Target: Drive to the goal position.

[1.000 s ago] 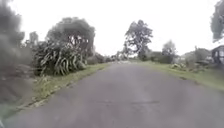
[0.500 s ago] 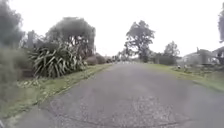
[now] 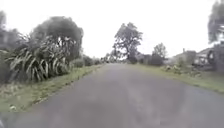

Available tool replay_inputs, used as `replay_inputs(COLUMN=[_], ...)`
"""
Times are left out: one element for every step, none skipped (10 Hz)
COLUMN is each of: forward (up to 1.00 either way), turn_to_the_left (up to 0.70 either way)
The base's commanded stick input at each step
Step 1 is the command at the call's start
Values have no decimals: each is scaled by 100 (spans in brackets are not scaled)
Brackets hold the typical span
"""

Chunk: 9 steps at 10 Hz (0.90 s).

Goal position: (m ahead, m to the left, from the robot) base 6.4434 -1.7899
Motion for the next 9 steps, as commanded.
replay_inputs(forward=[100, 100, 100, 100, 100, 100, 100, 100, 100], turn_to_the_left=[0, 0, 0, 0, 0, 0, 0, 0, 0])
